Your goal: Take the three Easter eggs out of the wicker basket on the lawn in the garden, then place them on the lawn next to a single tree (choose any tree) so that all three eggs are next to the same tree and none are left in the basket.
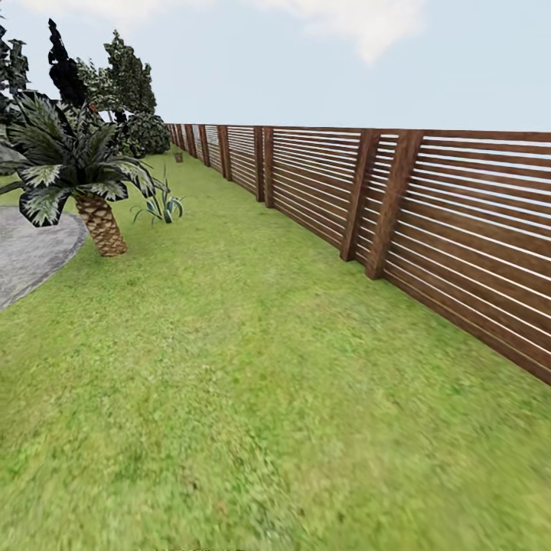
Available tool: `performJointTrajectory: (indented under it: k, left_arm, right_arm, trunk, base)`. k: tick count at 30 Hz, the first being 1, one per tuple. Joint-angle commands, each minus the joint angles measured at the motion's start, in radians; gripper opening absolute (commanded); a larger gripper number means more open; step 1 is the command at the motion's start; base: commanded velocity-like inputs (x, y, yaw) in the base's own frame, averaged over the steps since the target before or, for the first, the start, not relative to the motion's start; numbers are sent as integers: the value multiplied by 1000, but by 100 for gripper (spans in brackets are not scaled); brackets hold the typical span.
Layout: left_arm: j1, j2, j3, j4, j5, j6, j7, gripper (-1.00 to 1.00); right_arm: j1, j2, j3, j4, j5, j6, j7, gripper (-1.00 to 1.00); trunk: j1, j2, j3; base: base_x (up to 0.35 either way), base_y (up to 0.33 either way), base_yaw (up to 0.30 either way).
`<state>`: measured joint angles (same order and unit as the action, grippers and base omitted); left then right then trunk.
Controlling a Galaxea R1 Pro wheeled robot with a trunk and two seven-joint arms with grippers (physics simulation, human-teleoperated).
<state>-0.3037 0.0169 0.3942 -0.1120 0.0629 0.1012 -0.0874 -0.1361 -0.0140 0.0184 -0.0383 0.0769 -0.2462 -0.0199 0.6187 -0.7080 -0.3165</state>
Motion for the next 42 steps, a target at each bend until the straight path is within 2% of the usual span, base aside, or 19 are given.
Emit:
performJointTrajectory:
  k: [1,8,42]
  left_arm:
    - [0,0,0,0,0,0,0,100]
    - [0,0,0,0,0,1,0,100]
    - [0,0,0,0,0,0,-1,100]
  right_arm:
    - [0,0,0,0,0,0,0,100]
    - [0,-1,0,0,1,0,0,100]
    - [0,-1,2,0,3,-1,0,100]
  trunk:
    - [0,0,0]
    - [0,0,0]
    - [0,0,13]
  base:
    - [0,0,266]
    - [0,0,206]
    - [0,0,2]
